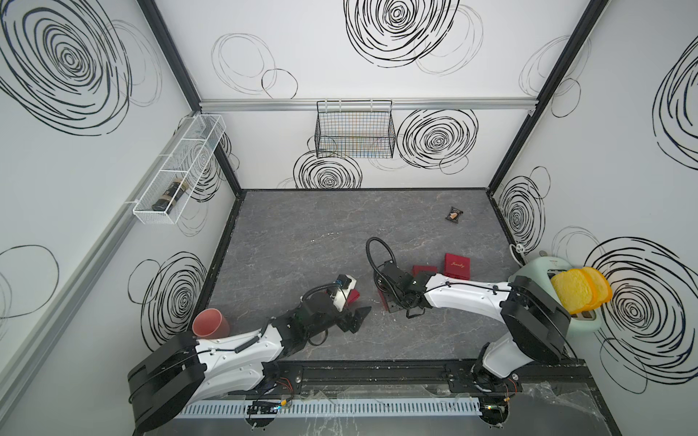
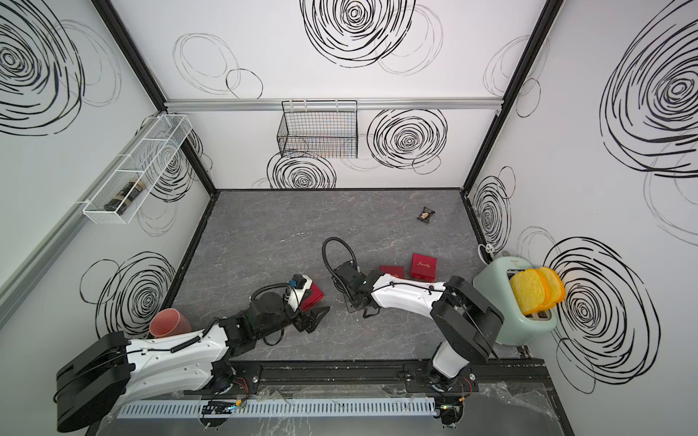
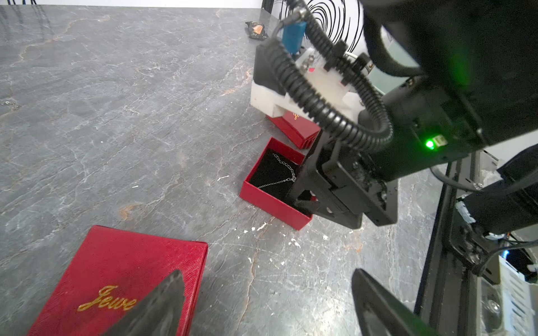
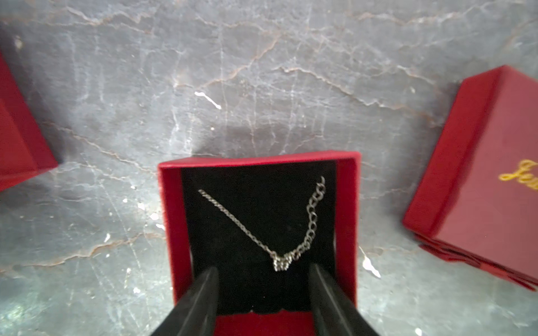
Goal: Take the necklace out of the lift-off lid jewelry box
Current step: Take out the inner lining from the jewelry box.
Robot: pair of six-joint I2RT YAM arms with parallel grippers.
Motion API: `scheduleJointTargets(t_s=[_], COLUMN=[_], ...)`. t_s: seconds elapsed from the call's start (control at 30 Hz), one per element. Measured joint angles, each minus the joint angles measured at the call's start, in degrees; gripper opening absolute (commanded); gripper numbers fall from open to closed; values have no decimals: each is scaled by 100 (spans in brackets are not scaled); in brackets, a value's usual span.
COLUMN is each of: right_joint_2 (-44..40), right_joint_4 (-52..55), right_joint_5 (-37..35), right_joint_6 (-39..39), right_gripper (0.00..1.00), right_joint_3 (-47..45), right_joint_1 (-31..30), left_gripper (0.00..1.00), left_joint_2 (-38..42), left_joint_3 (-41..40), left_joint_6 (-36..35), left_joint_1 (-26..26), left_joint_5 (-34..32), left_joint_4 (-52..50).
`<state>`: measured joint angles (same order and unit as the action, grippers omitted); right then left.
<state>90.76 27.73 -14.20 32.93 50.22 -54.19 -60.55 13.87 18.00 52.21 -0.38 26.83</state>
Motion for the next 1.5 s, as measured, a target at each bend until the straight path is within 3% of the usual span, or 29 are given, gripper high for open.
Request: scheduleJointTargets(t_s=[0.37,0.8,1.1,1.5], right_joint_2=[173,-173,-994,-1954], right_joint_4=[22,-973,-1202,-1331], right_joint_5=[-68,702,1421,2017], right_joint_6=[57,-286,-640,-815], right_gripper=[59,21,16,16], right_joint_3=[42,-614,-1047,-1220], right_joint_1=[7,553,859,1014], left_gripper=[92,91,91,87], left_joint_2=[-26,22,-455,-1027], left_joint_3=[0,0,129,796], left_joint_6=[-17,-48,-55,-74], left_joint_1=[81,131,291,564], left_joint_5=[-92,-208,-273,-468], left_joint_4=[-9,-24,33,173])
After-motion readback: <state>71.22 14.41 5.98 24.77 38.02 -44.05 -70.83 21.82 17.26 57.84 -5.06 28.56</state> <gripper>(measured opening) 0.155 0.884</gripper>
